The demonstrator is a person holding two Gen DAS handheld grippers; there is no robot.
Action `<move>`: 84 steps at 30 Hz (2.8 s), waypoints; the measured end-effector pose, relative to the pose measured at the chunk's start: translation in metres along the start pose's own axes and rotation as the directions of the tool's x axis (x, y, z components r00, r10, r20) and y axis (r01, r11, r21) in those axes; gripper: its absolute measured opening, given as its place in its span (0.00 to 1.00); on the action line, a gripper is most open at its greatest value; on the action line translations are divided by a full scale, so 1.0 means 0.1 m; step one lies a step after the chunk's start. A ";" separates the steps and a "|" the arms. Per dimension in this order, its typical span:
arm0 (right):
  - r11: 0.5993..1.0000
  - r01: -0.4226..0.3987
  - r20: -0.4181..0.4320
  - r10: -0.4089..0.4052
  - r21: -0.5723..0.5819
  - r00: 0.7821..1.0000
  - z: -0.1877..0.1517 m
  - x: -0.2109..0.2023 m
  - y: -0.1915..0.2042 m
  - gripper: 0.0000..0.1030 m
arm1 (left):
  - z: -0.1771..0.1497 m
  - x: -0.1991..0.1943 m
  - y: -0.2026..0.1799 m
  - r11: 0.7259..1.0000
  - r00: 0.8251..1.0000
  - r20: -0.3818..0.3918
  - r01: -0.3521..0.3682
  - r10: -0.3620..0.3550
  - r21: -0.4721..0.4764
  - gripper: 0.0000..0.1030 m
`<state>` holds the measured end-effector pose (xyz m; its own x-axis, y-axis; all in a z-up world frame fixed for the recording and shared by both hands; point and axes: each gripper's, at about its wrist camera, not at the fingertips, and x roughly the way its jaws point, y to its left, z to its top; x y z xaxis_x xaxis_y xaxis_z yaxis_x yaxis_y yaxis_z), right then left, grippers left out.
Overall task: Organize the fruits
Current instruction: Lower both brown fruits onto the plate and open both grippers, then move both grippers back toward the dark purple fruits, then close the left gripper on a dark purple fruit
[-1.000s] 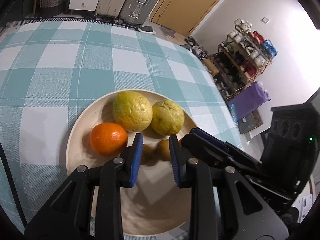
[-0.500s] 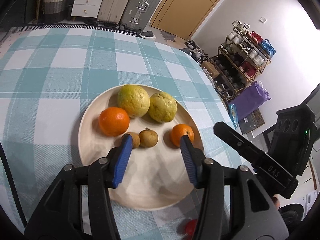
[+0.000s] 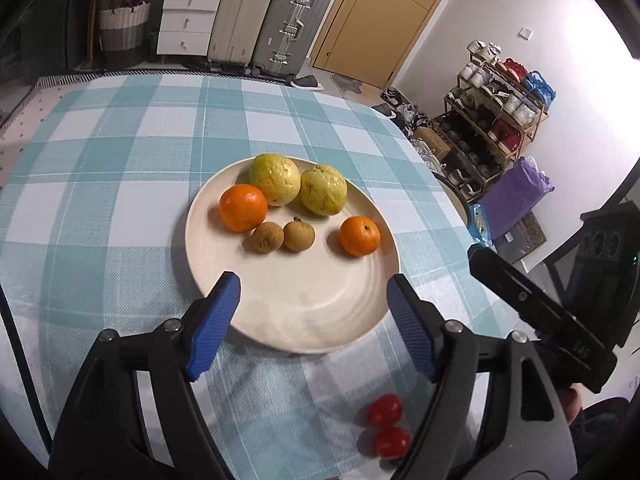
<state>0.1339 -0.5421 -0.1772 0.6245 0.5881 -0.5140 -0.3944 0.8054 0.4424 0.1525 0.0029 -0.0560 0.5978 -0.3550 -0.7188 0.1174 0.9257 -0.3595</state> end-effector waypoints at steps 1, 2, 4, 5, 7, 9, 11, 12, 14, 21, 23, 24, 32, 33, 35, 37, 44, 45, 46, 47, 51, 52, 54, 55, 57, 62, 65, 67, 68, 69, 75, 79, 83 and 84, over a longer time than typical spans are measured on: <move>1.000 0.000 0.001 0.000 -0.006 1.000 -0.01 -0.02 0.02 0.85 | -0.03 -0.05 -0.01 1.000 1.000 0.005 -0.005 0.005 0.000 0.74; 1.000 0.001 -0.001 -0.001 -0.012 1.000 -0.02 -0.05 0.05 0.86 | -0.05 -0.06 -0.02 1.000 1.000 0.008 -0.007 0.007 0.001 0.75; 1.000 0.002 -0.003 -0.002 -0.020 1.000 -0.06 -0.10 0.09 0.87 | -0.09 -0.13 -0.03 1.000 1.000 0.017 -0.022 0.022 0.001 0.78; 1.000 0.002 -0.004 -0.002 -0.022 1.000 -0.07 -0.11 0.10 0.88 | -0.10 -0.16 -0.03 1.000 0.999 0.022 -0.028 0.028 0.001 0.78; 1.000 0.004 -0.005 -0.004 -0.030 1.000 -0.09 -0.14 0.13 0.89 | -0.14 -0.22 -0.03 0.999 0.999 0.028 -0.039 0.039 0.001 0.78; 0.999 0.004 -0.004 -0.004 -0.042 1.000 -0.12 -0.18 0.18 0.92 | -0.18 -0.27 -0.02 0.999 0.998 0.033 -0.052 0.052 -0.003 0.79; 0.998 0.000 0.001 0.000 -0.056 1.000 -0.16 -0.22 0.22 0.93 | -0.22 -0.31 -0.02 0.997 0.997 0.037 -0.071 0.072 -0.004 0.81; 0.998 -0.002 0.001 0.002 -0.060 1.000 -0.18 -0.24 0.24 0.94 | -0.25 -0.34 -0.02 0.997 0.996 0.040 -0.077 0.077 -0.005 0.81; 0.998 -0.003 0.001 0.003 -0.068 1.000 -0.21 -0.27 0.26 0.95 | -0.29 -0.37 -0.02 0.997 0.996 0.043 -0.073 0.073 -0.008 0.82; 0.997 -0.012 -0.006 0.011 -0.079 1.000 -0.34 -0.37 0.30 0.98 | -0.47 -0.46 -0.05 0.996 0.995 0.046 -0.086 0.086 -0.008 0.88; 0.996 -0.014 -0.005 0.014 -0.087 1.000 -0.37 -0.40 0.31 0.98 | -0.52 -0.48 -0.05 0.996 0.995 0.042 -0.089 0.090 -0.009 0.90; 0.996 -0.016 -0.004 0.016 -0.093 1.000 -0.39 -0.42 0.32 0.99 | -0.54 -0.49 -0.05 0.996 0.995 0.043 -0.092 0.092 -0.009 0.93; 0.992 -0.035 0.018 0.038 -0.125 0.999 -0.56 -0.60 0.38 1.00 | -0.80 -0.57 -0.06 0.994 0.994 0.033 -0.108 0.108 -0.005 0.99; 0.991 -0.036 0.016 0.038 -0.130 0.999 -0.59 -0.61 0.39 1.00 | -0.83 -0.58 -0.06 0.994 0.994 0.030 -0.108 0.108 -0.002 0.99; 0.989 -0.036 0.009 0.038 -0.145 0.999 -0.65 -0.65 0.41 1.00 | -0.90 -0.59 -0.07 0.994 0.994 0.022 -0.106 0.106 0.006 0.99; 0.987 -0.029 0.008 0.031 -0.159 0.999 -0.71 -0.68 0.43 1.00 | -0.97 -0.59 -0.07 0.995 0.995 0.008 -0.095 0.095 0.015 0.99; 0.986 -0.012 -0.004 0.011 -0.168 1.000 -0.88 -0.75 0.41 1.00 | -1.17 -0.57 -0.04 0.997 0.997 -0.032 -0.069 0.070 0.021 0.99; 0.986 -0.009 -0.008 0.008 -0.166 1.000 -0.89 -0.76 0.41 1.00 | -1.19 -0.57 -0.04 0.998 0.998 -0.039 -0.057 0.058 0.021 0.99; 0.987 -0.004 -0.017 0.001 -0.163 1.000 -0.91 -0.76 0.40 1.00 | -1.21 -0.56 -0.05 0.999 0.998 -0.045 -0.047 0.048 0.021 0.99; 0.987 -0.001 -0.024 -0.003 -0.162 1.000 -0.92 -0.76 0.39 1.00 | -1.23 -0.56 -0.05 0.999 0.998 -0.049 -0.040 0.041 0.022 0.99; 0.988 -0.006 -0.041 0.000 -0.156 0.999 -0.96 -0.79 0.36 1.00 | -1.32 -0.53 -0.11 0.999 0.997 -0.073 -0.017 0.020 0.042 0.99; 0.988 -0.005 -0.043 -0.002 -0.157 0.999 -0.98 -0.80 0.36 1.00 | -1.34 -0.52 -0.13 0.999 0.997 -0.078 -0.014 0.018 0.048 0.99; 0.987 -0.003 -0.046 -0.005 -0.161 0.999 -0.99 -0.80 0.35 1.00 | -1.38 -0.50 -0.17 0.998 0.996 -0.090 -0.005 0.011 0.064 0.99; 0.987 -0.004 -0.048 -0.004 -0.162 0.999 -1.01 -0.81 0.35 1.00 | -1.40 -0.49 -0.19 0.997 0.995 -0.096 -0.004 0.011 0.072 0.99; 0.986 -0.004 -0.050 -0.004 -0.164 0.999 -1.02 -0.82 0.35 1.00 | -1.44 -0.46 -0.23 0.996 0.994 -0.110 -0.003 0.014 0.092 0.99; 0.987 0.004 -0.052 -0.013 -0.162 0.999 -1.03 -0.82 0.33 1.00 | -1.54 -0.39 -0.36 0.988 0.989 -0.146 0.010 0.013 0.155 0.98; 0.987 0.006 -0.051 -0.015 -0.159 0.999 -1.03 -0.82 0.32 1.00 | -1.61 -0.33 -0.43 0.981 0.983 -0.181 0.022 0.014 0.192 0.83; 0.987 0.006 -0.052 -0.015 -0.160 0.999 -1.03 -0.82 0.32 1.00 | -1.65 -0.31 -0.47 0.978 0.978 -0.207 0.026 0.018 0.208 0.74; 0.987 0.006 -0.052 -0.015 -0.160 0.999 -1.03 -0.82 0.32 1.00 | -1.67 -0.30 -0.49 0.976 0.978 -0.207 0.025 0.020 0.216 0.73; 0.987 0.006 -0.051 -0.014 -0.160 0.999 -1.03 -0.82 0.32 1.00 | -1.67 -0.30 -0.50 0.975 0.978 -0.207 0.026 0.020 0.221 0.71; 0.988 0.007 -0.052 -0.015 -0.157 0.999 -1.04 -0.82 0.30 1.00 | -1.69 -0.29 -0.50 0.974 0.975 -0.221 0.058 -0.008 0.221 0.52; 0.988 0.007 -0.053 -0.015 -0.156 0.998 -1.05 -0.82 0.30 1.00 | -1.69 -0.31 -0.49 0.974 0.974 -0.223 0.084 -0.036 0.211 0.39; 0.988 0.005 -0.056 -0.014 -0.155 0.998 -1.07 -0.83 0.30 1.00 | -1.69 -0.32 -0.47 0.974 0.973 -0.224 0.105 -0.059 0.201 0.28; 0.988 0.005 -0.057 -0.014 -0.157 0.998 -1.07 -0.83 0.30 1.00 | -1.69 -0.32 -0.45 0.974 0.973 -0.223 0.109 -0.063 0.197 0.24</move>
<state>-0.0018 -0.5589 -0.2001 0.5906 0.5800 -0.5610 -0.4925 0.8098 0.3188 -0.0057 -0.0498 -0.1170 0.3976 -0.4331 -0.8089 0.3356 0.8892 -0.3111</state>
